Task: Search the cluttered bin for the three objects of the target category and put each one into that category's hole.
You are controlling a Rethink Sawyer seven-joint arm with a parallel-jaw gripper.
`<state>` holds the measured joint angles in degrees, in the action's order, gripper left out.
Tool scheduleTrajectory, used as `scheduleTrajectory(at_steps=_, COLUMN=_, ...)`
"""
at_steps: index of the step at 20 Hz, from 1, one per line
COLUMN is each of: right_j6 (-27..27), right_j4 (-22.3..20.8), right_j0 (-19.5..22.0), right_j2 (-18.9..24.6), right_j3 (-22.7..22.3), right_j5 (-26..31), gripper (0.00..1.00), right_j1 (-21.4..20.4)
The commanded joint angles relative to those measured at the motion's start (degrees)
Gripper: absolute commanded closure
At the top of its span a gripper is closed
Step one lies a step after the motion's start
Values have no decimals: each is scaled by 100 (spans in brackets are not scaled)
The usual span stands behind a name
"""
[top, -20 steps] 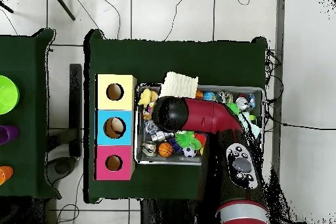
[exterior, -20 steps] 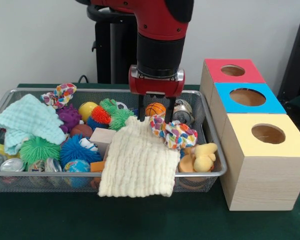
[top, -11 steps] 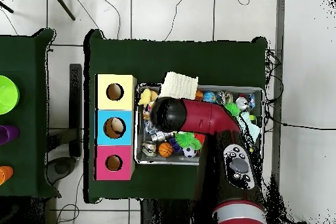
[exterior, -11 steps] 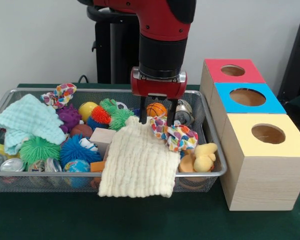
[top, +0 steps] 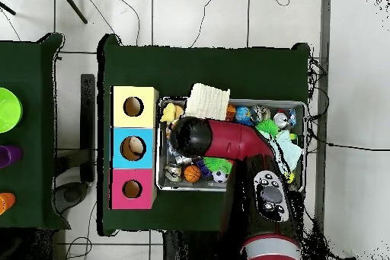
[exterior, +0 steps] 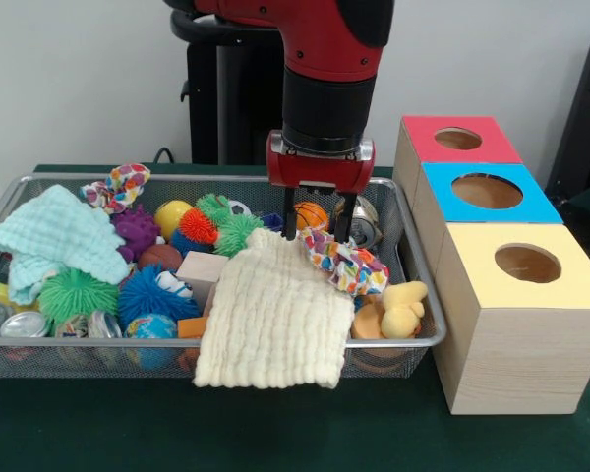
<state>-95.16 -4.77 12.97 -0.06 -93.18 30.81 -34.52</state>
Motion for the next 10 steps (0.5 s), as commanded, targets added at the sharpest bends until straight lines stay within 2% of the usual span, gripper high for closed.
scheduleTrajectory(at_steps=1, right_j6=-1220, right_j4=208, right_j0=-14, right_j2=35, right_j3=-499, right_j5=-308, gripper=0, right_j1=87)
scheduleTrajectory(at_steps=10, right_j6=-1290, right_j4=294, right_j0=-78, right_j2=19, right_j3=-646, right_j5=-542, gripper=0, right_j1=157)
